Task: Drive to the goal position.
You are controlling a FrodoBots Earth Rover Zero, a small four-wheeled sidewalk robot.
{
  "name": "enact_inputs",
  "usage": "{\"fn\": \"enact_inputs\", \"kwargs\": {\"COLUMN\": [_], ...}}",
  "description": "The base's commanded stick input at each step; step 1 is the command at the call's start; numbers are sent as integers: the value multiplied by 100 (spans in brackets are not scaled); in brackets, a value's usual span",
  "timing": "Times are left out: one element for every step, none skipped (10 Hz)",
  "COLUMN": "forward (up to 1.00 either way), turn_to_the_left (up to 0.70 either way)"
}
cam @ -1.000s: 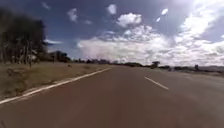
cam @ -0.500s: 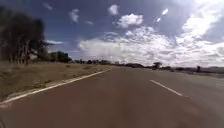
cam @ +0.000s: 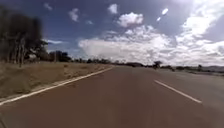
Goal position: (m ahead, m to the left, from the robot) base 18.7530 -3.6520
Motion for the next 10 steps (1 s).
{"fn": "enact_inputs", "kwargs": {"forward": [100, 100, 100, 100, 100, 100, 100, 100, 100, 100], "turn_to_the_left": [0, 0, 0, 0, 0, 0, 0, 0, 0, 0]}}
